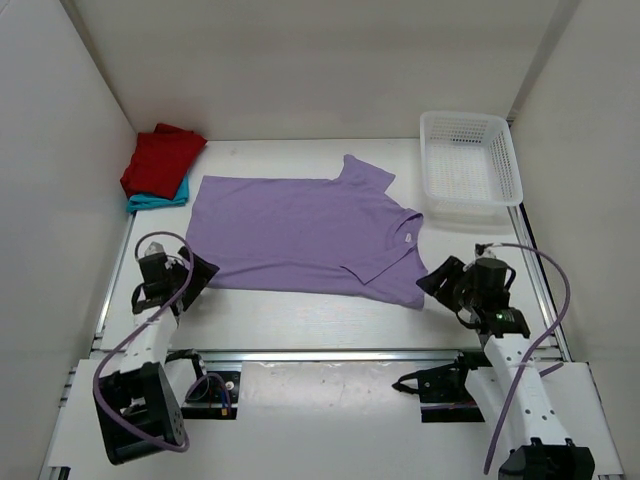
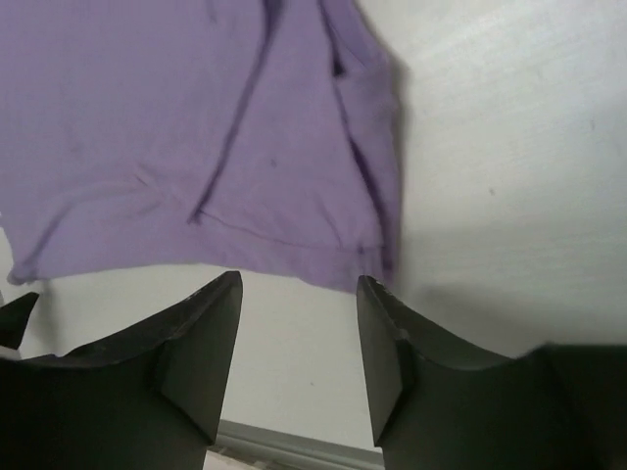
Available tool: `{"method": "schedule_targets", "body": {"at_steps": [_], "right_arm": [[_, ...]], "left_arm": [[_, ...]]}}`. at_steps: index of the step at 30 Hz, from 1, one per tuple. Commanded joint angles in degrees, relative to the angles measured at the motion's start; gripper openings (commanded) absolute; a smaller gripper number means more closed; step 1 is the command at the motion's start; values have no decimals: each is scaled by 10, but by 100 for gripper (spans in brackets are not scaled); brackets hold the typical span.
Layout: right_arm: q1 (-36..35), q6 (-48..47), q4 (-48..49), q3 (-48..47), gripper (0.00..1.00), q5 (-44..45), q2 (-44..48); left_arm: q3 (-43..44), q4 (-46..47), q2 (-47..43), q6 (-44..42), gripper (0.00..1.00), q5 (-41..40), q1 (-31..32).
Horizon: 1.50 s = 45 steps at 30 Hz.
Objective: Fold and stack the t-shirts
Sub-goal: Fold the flattened tshirt in 1/3 of the way
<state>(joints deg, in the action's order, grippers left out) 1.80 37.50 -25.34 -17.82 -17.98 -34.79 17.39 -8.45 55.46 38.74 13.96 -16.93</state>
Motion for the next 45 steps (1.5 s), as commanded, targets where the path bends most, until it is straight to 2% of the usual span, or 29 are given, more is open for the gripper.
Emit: {"method": "schedule_targets", "body": {"at_steps": [1,3,5,7,8,9,10,11,13,15,17,19,21,23,29,39,45], "right_arm": [[-33,-47,20,-74,49,20,-12],[-63,-53,56,-82,40,22,-40],[-115,-58,106,-89,20,21,-111],[-179,-59,152,-108,8,39,-170],[-193,-59,182,-111,1,59,-209],[-215,-68,207,-124,0,66,-243],[-220,-72,220,-137,0,65,-258],[-223,-75,230,-143,1,54,-287],[-220,-75,250,-146,0,39,-324],[-229,-80,271,-143,0,49,-355],[-239,-84,278,-139,0,61,-363],[-230,-80,299,-136,7,43,-375],[-221,-76,317,-129,26,19,-396],[-229,-75,324,-133,31,18,-407],[-215,-65,340,-129,31,11,-437],[-202,-60,349,-126,29,16,-469],[-201,-55,357,-139,26,12,-487]], "left_arm": [[56,-35,-21,-40,99,-39,55],[71,-12,-31,-46,99,-49,108],[77,13,-35,-46,99,-54,182],[94,42,-15,-52,99,-77,264],[112,42,-3,-56,95,-83,315],[120,60,16,-62,79,-75,355],[122,77,35,-65,69,-67,387],[119,101,47,-54,53,-61,402],[108,147,63,-43,37,-45,442],[97,175,79,-28,30,-41,464],[89,213,93,-24,29,-52,495],[88,239,114,-24,30,-53,533],[99,251,142,-27,32,-57,558],[115,260,186,-27,33,-47,573],[127,283,249,-24,31,-55,606],[98,329,281,0,29,-54,599],[109,330,296,4,29,-50,603]]}}
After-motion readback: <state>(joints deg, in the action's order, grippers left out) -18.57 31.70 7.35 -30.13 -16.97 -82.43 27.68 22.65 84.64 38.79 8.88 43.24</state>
